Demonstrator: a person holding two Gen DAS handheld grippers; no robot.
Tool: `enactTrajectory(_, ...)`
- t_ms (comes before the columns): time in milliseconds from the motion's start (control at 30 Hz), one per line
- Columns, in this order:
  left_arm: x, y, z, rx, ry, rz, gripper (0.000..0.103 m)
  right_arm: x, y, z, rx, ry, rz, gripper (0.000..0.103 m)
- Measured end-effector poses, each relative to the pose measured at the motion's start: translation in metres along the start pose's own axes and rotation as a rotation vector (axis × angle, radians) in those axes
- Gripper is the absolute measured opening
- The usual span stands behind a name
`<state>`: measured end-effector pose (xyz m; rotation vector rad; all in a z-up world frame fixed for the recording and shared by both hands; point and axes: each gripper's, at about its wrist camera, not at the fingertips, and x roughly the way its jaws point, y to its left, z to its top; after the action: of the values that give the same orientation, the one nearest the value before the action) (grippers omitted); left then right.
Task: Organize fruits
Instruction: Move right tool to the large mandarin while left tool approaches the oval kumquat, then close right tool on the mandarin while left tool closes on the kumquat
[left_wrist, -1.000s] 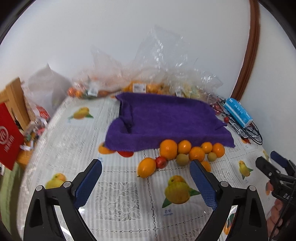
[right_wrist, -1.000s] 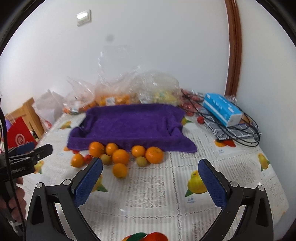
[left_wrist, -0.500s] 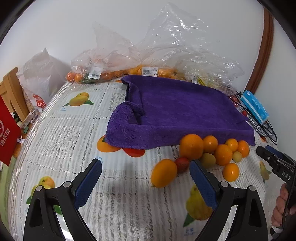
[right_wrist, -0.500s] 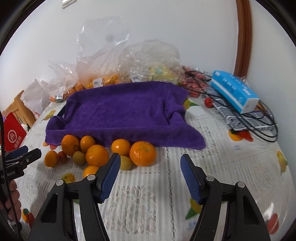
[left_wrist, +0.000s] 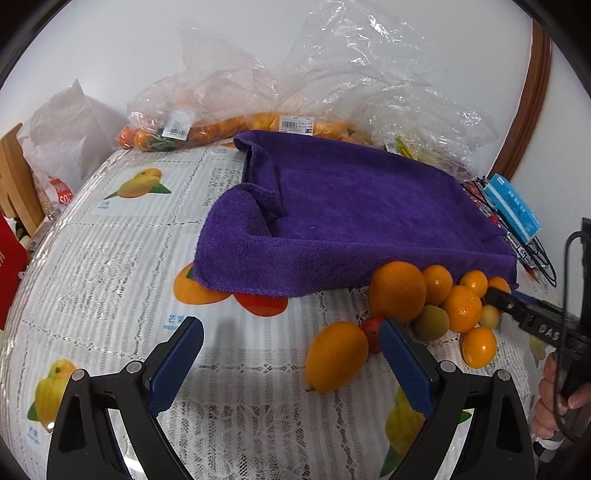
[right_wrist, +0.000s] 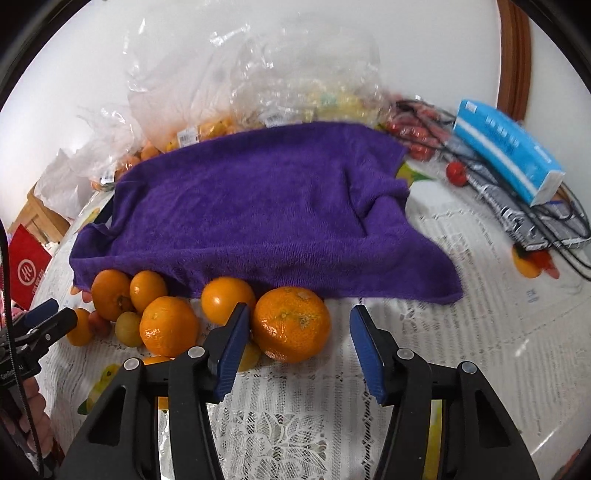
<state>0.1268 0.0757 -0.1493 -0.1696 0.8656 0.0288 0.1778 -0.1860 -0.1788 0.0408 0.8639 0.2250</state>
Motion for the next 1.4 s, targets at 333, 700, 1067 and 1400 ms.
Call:
enactTrajectory(333,0.008,-0.009,-0.008,0.041,0.037,-0.047,0.076,-0.001,0.004,-0.008,-0.072,-0.012,-0.06,0.044)
enactTrajectory(700,0.009,-0.02,-0.016,0.084,0.022,-0.062,0.049,-0.003,-0.006,-0.015,-0.053,-0.031,-0.038,0.044)
enactTrajectory(1067,0.007,-0.019,-0.018,0.083,0.022,-0.121,0.031,-0.004,-0.008,-0.017,-0.027,-0.045,-0.012,0.044)
enactTrajectory(1400,0.0,-0.019,-0.022,0.079,0.015,-0.184,0.031,-0.007,-0.005,-0.019,-0.044,-0.062,0.014,0.044)
